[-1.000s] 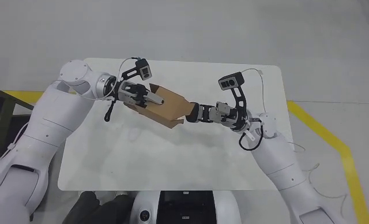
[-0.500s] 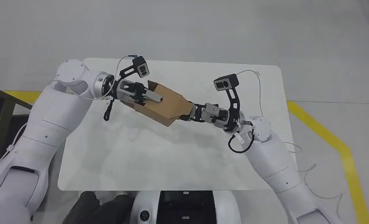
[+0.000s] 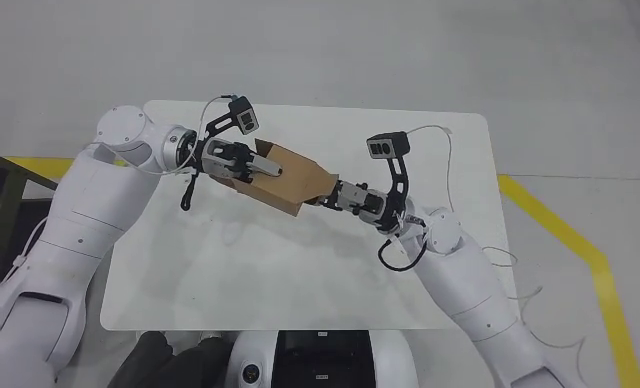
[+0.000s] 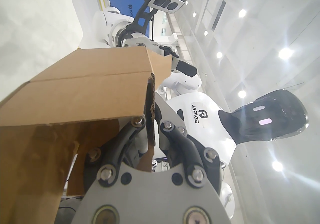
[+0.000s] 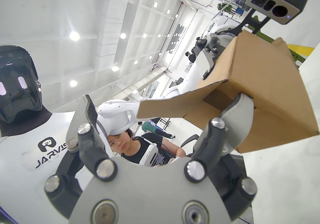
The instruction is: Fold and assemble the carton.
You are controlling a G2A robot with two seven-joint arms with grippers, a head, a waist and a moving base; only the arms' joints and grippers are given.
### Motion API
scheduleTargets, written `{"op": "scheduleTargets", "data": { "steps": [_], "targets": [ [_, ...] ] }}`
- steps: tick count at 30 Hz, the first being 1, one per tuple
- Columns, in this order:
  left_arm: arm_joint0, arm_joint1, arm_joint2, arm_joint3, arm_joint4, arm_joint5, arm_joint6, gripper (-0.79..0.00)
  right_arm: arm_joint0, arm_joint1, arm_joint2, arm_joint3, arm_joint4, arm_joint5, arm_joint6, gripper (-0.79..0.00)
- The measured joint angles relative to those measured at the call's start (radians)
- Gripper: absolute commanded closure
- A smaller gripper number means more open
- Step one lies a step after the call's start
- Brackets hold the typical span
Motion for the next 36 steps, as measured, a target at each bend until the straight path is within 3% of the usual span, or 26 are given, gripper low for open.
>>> {"op": "scheduleTargets", "data": {
  "steps": [14, 36],
  "targets": [
    [0.017, -0.008, -0.03, 0.008, -0.006, 0.011, 0.002, 0.0, -0.03, 0.001, -0.003, -0.045, -0.023, -0.012, -0.005, -0.785],
    [0.036, -0.02, -0.059, 0.004, 0.009, 0.03, -0.021, 0.0, 0.004, -0.004, -0.012, -0.004, 0.023, 0.003, 0.04, -0.785]
  ]
}}
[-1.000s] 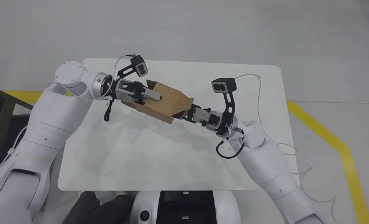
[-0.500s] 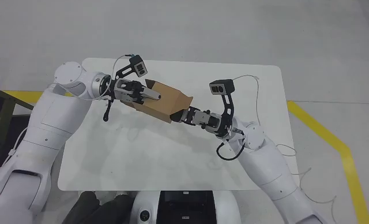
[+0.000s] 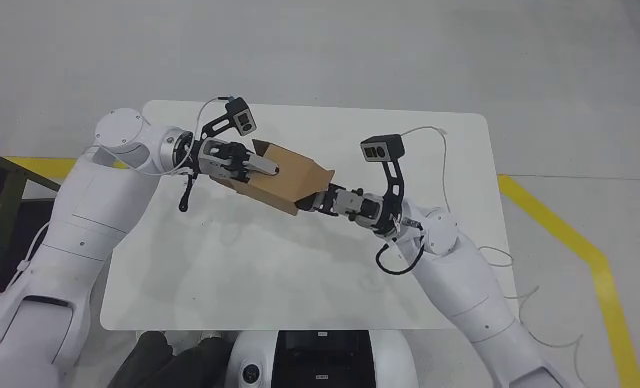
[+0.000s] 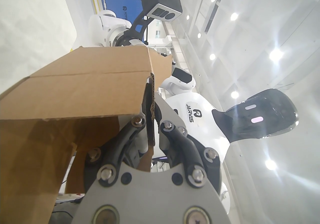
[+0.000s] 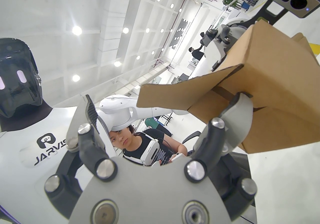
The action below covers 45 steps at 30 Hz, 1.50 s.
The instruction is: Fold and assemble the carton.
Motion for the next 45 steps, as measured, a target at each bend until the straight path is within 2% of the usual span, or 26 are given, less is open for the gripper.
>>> {"op": "scheduleTargets", "data": {
  "steps": [7, 19, 24, 31, 45],
  "targets": [
    [-0.005, -0.001, -0.014, 0.02, 0.039, -0.009, 0.01, 0.0, -0.031, 0.016, 0.066, -0.035, 0.007, 0.015, 0.02, -0.785],
    [-0.011, -0.006, -0.01, 0.002, 0.142, -0.035, 0.059, 0.0, -0.112, 0.048, 0.209, -0.198, -0.006, 0.038, 0.015, -0.785],
    [-0.008, -0.007, -0.014, -0.005, 0.163, -0.04, 0.073, 0.0, -0.105, 0.05, 0.203, -0.226, -0.03, 0.063, 0.015, -0.785],
    [-0.005, -0.01, -0.027, -0.003, 0.115, -0.023, 0.037, 0.0, -0.076, 0.047, 0.184, -0.16, -0.063, 0.099, -0.025, -0.785],
    [-0.001, -0.021, -0.029, 0.01, -0.003, 0.029, -0.006, 0.0, -0.082, 0.043, 0.138, -0.117, -0.068, 0.085, -0.038, -0.785]
  ]
}}
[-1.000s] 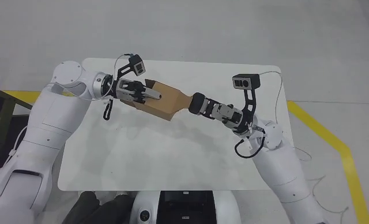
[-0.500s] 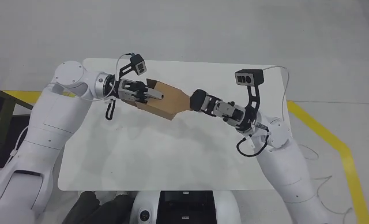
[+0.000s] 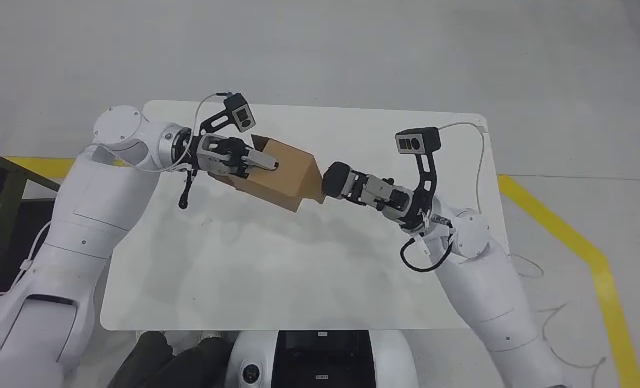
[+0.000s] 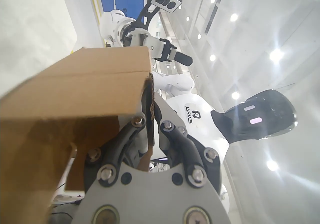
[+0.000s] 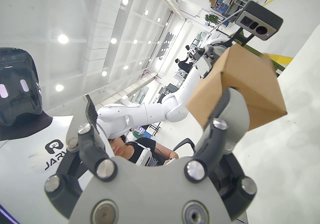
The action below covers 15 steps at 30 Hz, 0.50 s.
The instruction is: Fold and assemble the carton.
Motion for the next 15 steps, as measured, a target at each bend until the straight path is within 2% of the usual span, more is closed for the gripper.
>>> {"op": "scheduleTargets", "data": {
  "steps": [15],
  "targets": [
    [-0.005, 0.001, 0.021, 0.015, -0.034, 0.011, 0.0, 0.0, 0.005, -0.004, -0.042, -0.008, 0.006, -0.009, 0.014, -0.785]
  ]
}}
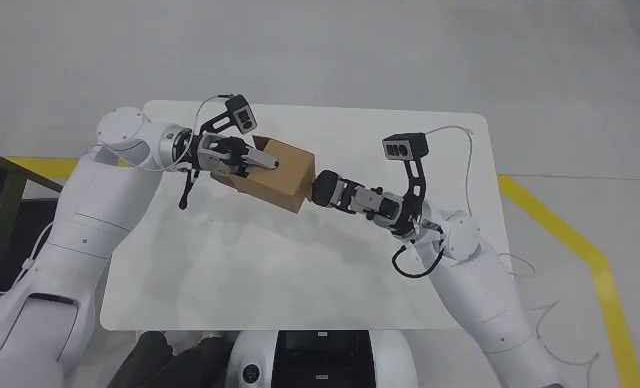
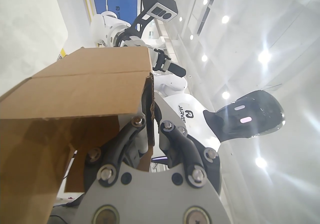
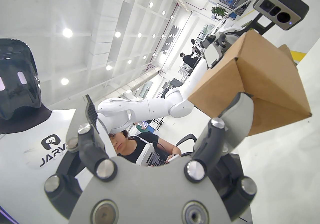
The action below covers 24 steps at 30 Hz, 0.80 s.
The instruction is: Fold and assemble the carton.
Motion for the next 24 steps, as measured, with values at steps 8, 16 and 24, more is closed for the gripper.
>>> {"op": "scheduleTargets", "data": {
  "steps": [8, 16, 24],
  "targets": [
    [-0.006, 0.007, 0.023, -0.014, -0.015, 0.012, 0.0, 0.0, 0.018, -0.004, -0.026, 0.011, 0.002, 0.011, 0.002, -0.785],
    [-0.015, 0.016, 0.046, -0.018, -0.024, 0.021, 0.0, 0.0, 0.031, -0.007, -0.041, 0.016, 0.004, 0.01, 0.008, -0.785],
    [-0.028, 0.023, 0.072, -0.011, -0.041, 0.024, 0.0, 0.0, 0.052, -0.012, -0.057, 0.032, 0.026, 0.006, 0.015, -0.785]
  ]
}}
